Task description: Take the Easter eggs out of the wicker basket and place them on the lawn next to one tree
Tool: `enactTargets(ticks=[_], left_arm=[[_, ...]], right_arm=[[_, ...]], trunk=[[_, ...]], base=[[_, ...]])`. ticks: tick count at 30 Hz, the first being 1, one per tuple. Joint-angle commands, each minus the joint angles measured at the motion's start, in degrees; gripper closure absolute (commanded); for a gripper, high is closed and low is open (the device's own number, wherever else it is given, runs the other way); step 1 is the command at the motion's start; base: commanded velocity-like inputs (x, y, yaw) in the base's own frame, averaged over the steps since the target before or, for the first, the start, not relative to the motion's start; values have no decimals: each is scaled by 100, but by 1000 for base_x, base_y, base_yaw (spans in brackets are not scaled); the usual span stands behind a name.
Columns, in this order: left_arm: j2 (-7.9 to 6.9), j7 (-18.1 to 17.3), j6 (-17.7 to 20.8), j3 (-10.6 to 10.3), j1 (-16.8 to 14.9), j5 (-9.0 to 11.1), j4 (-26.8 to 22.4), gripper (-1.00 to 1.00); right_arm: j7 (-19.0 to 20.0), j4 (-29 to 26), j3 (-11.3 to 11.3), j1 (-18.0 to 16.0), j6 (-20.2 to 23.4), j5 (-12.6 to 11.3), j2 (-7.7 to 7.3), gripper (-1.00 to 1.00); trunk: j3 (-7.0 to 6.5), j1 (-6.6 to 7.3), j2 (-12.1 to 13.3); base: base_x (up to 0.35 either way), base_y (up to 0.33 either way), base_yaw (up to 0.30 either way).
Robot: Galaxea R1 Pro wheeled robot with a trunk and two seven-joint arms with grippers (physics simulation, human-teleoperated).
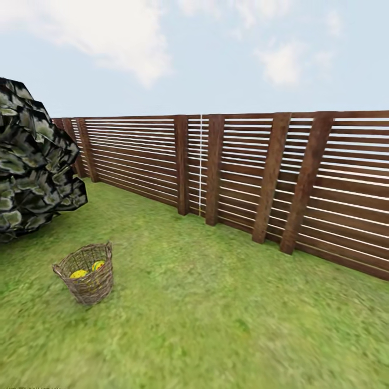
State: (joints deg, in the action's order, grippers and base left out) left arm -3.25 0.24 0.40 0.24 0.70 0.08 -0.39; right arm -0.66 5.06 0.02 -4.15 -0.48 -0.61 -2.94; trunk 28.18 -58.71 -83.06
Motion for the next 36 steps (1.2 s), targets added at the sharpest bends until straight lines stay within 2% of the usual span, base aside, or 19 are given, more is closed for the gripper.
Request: enactTargets(ticks=[1, 36], left_arm=[[0, 2, 4, 2, 1, 1, -4, -100], [0, 2, 4, 2, 1, 1, -5, -100]], right_arm=[[-9, 13, 0, -7, -5, -10, 1, -100], [-13, 12, -2, -7, 11, 8, 4, -100]], trunk=[[4, -2, -2], [4, -2, -2]], base=[[176, -73, 224], [168, -73, 253]])
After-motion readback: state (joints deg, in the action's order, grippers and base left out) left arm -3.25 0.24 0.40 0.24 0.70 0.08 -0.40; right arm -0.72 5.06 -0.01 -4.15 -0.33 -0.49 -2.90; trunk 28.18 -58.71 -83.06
